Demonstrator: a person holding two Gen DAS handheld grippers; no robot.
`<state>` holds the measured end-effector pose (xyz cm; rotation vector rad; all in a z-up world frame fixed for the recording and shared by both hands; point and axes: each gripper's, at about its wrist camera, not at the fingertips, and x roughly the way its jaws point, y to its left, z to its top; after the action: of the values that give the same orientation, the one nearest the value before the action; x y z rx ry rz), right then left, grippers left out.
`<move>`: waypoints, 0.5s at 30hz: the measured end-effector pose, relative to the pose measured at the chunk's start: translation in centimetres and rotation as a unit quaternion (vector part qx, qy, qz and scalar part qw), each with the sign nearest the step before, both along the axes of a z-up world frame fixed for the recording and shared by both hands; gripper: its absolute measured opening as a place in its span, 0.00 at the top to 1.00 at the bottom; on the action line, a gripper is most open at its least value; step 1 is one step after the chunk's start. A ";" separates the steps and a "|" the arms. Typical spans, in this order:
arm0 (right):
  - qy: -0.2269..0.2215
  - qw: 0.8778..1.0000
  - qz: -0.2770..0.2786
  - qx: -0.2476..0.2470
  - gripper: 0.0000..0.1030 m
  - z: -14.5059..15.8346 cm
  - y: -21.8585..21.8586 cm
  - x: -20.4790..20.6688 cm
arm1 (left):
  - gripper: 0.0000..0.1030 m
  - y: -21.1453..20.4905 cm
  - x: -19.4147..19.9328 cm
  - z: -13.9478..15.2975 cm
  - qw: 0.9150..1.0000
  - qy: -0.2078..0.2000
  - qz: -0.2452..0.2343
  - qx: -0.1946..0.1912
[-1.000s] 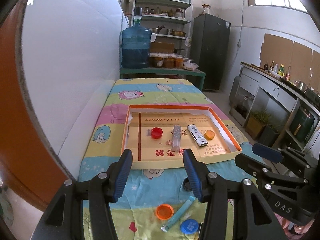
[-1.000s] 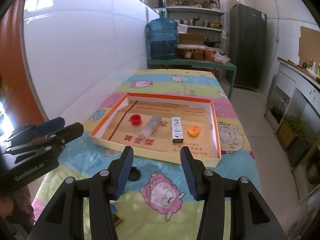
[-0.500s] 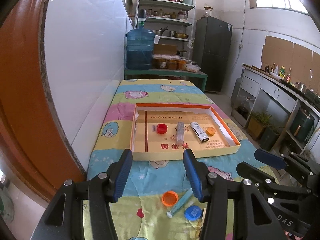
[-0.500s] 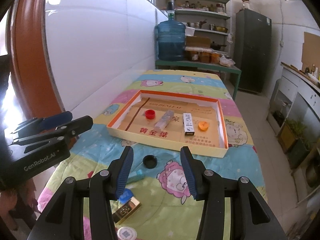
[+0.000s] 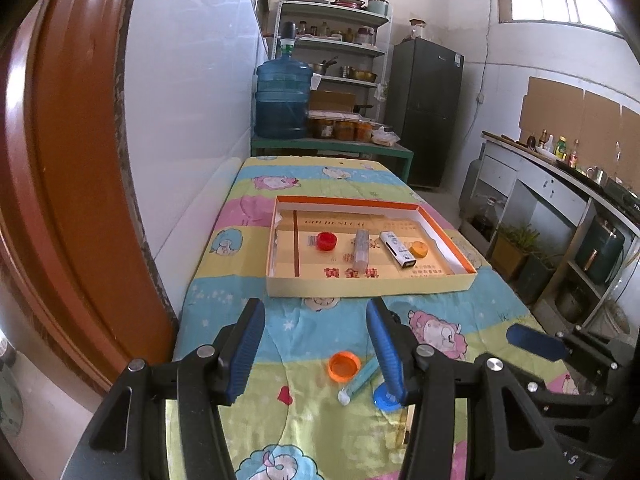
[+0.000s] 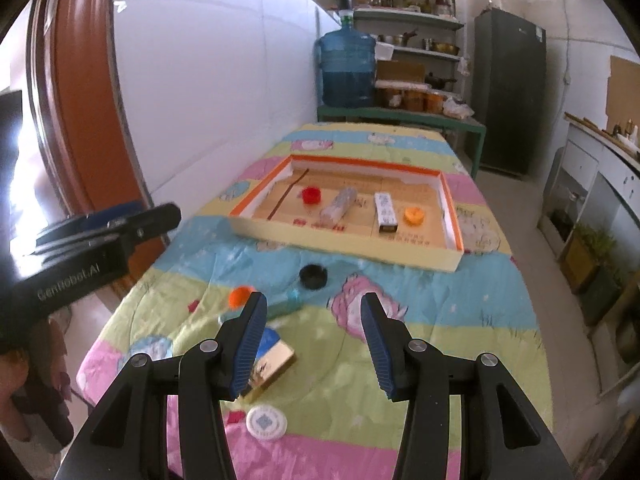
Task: Organize rigid objects
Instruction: 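Grasp the teal tube with the left gripper while the right gripper grasps the white round jar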
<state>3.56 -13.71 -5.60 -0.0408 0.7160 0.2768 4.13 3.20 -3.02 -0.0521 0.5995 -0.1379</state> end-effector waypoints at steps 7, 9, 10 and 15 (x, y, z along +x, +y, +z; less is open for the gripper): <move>0.012 1.000 0.010 -0.004 0.51 -2.4 0.4 -1.7 | 0.49 0.1 -0.9 -1.3 1.000 0.001 -0.003 -0.002; 0.014 0.999 0.025 -0.014 0.51 -3.5 0.8 -2.5 | 0.49 0.2 -1.3 -1.9 1.000 0.002 -0.006 -0.004; 0.016 0.999 0.030 -0.020 0.51 -3.9 1.0 -2.7 | 0.49 0.2 -1.4 -2.1 1.000 0.002 -0.007 -0.003; 0.029 0.997 0.059 -0.040 0.51 -6.2 2.0 -3.6 | 0.49 0.0 -1.7 -3.3 1.000 0.012 -0.015 0.001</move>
<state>-0.02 -11.73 -11.76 -0.1512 0.7842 0.3640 2.40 3.15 -6.36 -0.0439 0.6238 -0.1653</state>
